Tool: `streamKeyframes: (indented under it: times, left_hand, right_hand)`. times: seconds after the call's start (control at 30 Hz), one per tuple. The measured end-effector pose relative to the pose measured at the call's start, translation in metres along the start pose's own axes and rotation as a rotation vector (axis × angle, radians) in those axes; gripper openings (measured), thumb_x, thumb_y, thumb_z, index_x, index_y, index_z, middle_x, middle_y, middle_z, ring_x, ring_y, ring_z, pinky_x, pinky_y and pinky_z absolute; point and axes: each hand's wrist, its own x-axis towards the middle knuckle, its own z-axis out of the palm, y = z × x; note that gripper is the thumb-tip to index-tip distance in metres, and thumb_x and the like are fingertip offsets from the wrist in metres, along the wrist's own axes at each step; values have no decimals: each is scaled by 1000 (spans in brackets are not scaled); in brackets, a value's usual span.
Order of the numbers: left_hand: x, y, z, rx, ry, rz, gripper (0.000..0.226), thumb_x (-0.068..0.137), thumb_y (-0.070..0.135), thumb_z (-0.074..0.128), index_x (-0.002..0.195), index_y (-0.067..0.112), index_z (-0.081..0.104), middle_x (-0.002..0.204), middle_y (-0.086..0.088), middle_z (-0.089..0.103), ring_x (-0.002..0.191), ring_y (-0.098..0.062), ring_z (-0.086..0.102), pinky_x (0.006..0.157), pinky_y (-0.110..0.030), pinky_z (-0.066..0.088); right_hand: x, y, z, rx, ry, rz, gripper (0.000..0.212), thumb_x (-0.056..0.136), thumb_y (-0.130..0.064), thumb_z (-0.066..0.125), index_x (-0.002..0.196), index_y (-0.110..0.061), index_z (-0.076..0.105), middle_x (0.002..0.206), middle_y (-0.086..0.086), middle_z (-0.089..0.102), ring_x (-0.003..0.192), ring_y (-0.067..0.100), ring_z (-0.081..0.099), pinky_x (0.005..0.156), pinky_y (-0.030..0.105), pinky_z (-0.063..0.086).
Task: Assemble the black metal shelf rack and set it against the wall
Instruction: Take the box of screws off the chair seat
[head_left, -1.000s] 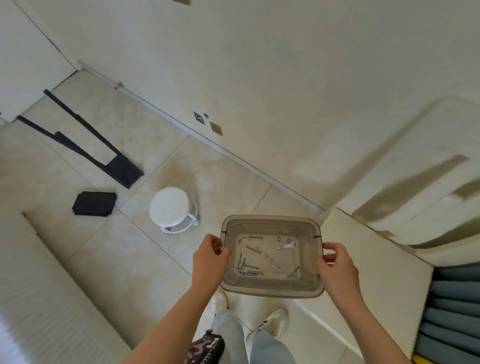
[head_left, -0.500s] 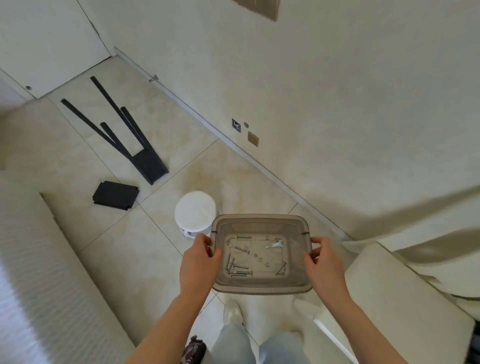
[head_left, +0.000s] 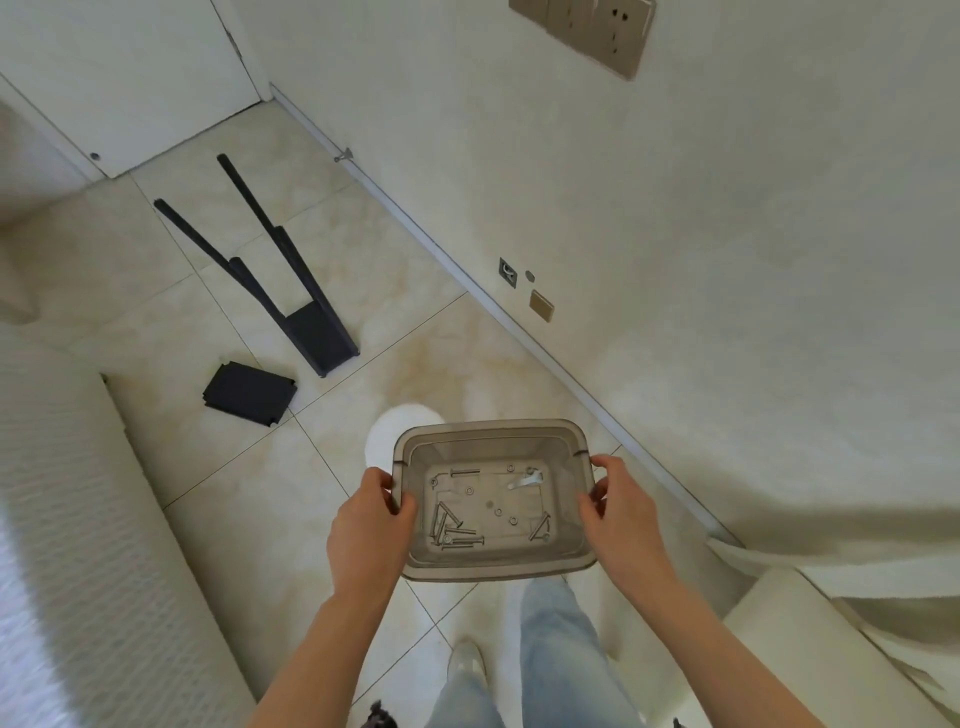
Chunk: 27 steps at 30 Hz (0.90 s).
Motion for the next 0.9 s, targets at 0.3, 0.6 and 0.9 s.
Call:
streamKeyframes:
  times: [0.3, 0.6, 0.9]
  left_hand:
    - [56, 87, 34, 21, 35, -103, 12, 95, 33, 59, 100, 27, 51, 74, 15, 57, 68, -12, 58, 58, -28, 43]
    - [116, 152, 48, -25, 67, -181, 14, 95, 33, 61, 104, 24, 56, 74, 19, 56, 64, -1, 54, 53, -24, 37]
    - [217, 169, 32, -24, 67, -213, 25, 96, 36, 64, 114, 19, 60, 73, 18, 53, 70, -13, 59, 66, -29, 52]
  right_hand:
    - [116, -10, -56, -52, -89, -67, 40, 95, -23, 60, 133, -23, 46, 84, -11, 57, 75, 2, 57, 59, 11, 39]
    - [230, -55, -100, -66, -196, -151, 40, 96, -21, 61, 134, -22, 46, 88, -6, 60, 79, 8, 60, 67, 19, 49]
    - [326, -128, -80, -126, -245, -212, 41, 96, -20, 61, 134, -20, 46, 88, -8, 57, 78, 7, 58, 63, 13, 44]
